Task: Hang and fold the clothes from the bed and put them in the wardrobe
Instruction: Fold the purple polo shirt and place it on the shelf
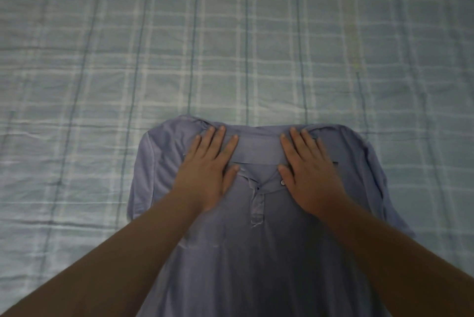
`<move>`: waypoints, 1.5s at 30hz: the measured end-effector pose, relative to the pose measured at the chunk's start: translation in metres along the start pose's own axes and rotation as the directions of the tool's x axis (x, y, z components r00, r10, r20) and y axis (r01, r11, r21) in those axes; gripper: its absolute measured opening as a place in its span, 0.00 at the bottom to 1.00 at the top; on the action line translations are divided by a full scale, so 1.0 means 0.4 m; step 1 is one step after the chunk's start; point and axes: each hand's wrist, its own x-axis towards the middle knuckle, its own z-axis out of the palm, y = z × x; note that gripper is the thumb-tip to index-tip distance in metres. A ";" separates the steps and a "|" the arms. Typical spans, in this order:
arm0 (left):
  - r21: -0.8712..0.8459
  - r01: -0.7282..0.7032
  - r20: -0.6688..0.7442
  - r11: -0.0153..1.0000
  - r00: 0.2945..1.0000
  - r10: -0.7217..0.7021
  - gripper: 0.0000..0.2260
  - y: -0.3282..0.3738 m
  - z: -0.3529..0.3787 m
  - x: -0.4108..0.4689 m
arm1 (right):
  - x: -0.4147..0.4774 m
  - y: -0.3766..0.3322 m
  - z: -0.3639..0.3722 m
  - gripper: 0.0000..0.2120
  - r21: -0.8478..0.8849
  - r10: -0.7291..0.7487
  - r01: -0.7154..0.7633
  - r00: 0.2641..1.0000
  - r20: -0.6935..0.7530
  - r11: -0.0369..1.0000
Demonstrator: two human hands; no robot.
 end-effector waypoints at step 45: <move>-0.893 0.351 0.352 -0.283 0.935 0.046 0.06 -0.451 -0.140 -0.231 | 0.061 -0.671 0.020 0.28 0.631 0.083 -0.079 0.996 0.022 0.772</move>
